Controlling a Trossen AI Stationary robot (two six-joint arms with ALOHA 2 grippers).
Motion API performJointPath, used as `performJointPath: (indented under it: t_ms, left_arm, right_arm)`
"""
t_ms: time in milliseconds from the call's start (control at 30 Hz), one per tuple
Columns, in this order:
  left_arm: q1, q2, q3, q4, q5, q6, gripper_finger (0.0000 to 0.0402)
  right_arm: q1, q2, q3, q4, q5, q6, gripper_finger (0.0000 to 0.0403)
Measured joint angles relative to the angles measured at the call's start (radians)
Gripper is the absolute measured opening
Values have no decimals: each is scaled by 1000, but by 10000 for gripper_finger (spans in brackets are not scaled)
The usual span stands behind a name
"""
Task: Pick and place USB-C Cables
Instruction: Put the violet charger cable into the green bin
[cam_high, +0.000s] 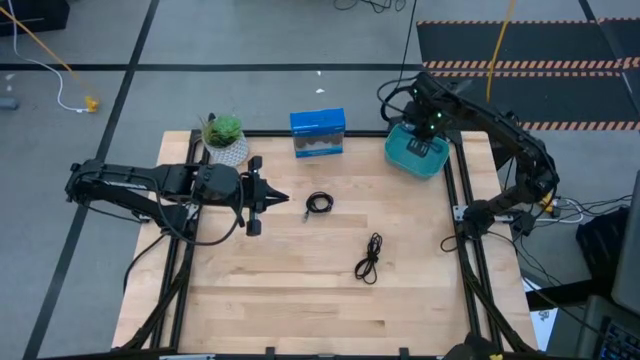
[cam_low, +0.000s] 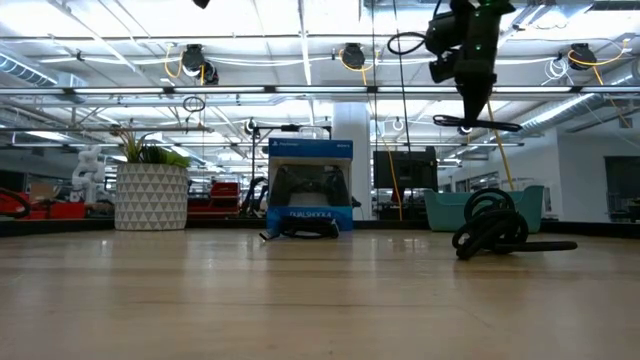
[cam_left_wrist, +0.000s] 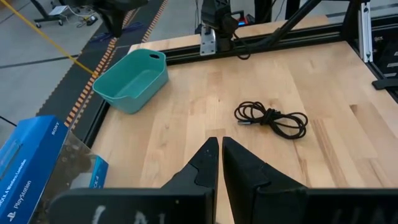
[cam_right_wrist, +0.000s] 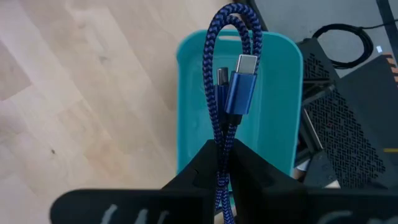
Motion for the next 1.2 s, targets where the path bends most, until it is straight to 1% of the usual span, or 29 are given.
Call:
performJointPath:
  t_ms: [333, 667, 833, 1200]
  left_arm:
    - [0, 0, 0, 0, 0, 2, 26]
    - [0, 0, 0, 0, 0, 2, 26]
    - [0, 0, 0, 1, 0, 14, 26]
    - [0, 0, 0, 2, 0, 15, 26]
  right_arm:
    - [-38, 0, -11, 26, 0, 5, 16]
    - [-38, 1, -185, 194, 5, -22, 16]
    - [-38, 2, -262, 284, 87, -40, 16]
    - [-45, 97, -359, 385, 98, -14, 16]
